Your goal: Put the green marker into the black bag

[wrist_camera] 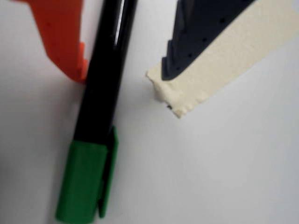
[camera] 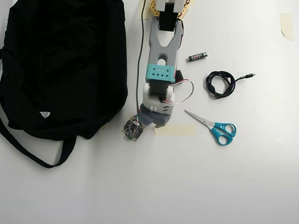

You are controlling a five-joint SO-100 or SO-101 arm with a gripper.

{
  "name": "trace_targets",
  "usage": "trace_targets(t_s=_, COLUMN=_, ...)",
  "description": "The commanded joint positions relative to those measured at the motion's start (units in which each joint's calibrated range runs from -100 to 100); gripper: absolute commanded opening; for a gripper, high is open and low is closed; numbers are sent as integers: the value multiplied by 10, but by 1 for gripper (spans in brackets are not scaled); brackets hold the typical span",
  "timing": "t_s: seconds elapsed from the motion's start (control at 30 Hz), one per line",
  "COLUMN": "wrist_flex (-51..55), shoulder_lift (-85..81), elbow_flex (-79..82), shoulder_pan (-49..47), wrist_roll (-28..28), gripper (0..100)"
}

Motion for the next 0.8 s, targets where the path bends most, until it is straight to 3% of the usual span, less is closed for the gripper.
trace_targets(t_s=0.0, wrist_flex=7, shoulder_lift=4, elbow_flex=16, shoulder_pan=1, wrist_roll=0, gripper=21)
trace_targets(t_s=0.77, wrist_flex=8, shoulder_lift=4, elbow_flex=28, shoulder_pan=0, wrist_roll=1, gripper=21)
